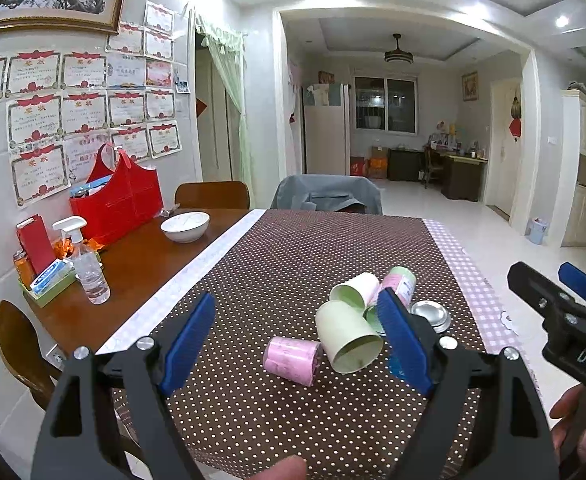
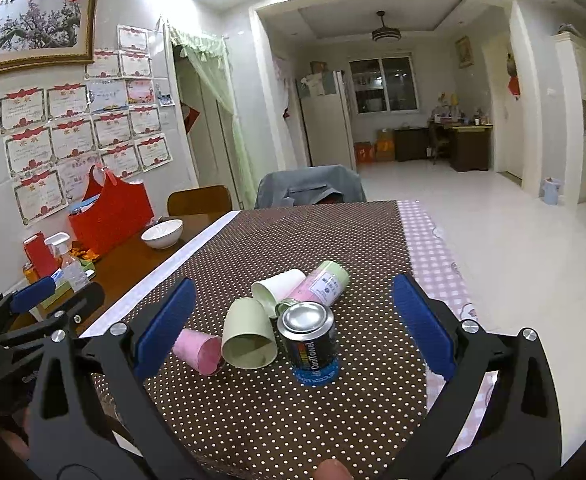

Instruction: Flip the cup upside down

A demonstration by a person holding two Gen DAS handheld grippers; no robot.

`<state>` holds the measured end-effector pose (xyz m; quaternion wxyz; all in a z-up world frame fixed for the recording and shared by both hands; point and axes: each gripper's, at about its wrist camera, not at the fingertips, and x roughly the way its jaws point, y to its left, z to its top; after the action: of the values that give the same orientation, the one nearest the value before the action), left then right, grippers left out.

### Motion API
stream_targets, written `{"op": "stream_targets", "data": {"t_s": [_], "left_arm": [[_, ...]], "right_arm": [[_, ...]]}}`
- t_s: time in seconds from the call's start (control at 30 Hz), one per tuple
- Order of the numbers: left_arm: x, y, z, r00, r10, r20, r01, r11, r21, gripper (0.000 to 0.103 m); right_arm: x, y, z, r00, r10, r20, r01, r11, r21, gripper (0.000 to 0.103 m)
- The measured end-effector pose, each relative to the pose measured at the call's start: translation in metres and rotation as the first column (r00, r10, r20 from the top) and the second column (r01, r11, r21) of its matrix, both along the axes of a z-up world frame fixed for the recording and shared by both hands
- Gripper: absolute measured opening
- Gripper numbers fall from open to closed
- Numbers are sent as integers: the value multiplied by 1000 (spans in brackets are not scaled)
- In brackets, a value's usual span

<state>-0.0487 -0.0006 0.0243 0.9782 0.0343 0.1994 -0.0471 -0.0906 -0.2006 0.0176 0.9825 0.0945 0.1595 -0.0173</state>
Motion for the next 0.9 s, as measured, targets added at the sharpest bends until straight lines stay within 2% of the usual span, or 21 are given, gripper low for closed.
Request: {"op": "stream_targets", "data": {"t_s": [0.9], "left_arm": [[-26, -1, 18, 999, -11, 50, 12, 1000, -7, 82]], "right_arm": [[-24, 6, 9, 999, -20, 40, 21, 999, -30, 97]]}}
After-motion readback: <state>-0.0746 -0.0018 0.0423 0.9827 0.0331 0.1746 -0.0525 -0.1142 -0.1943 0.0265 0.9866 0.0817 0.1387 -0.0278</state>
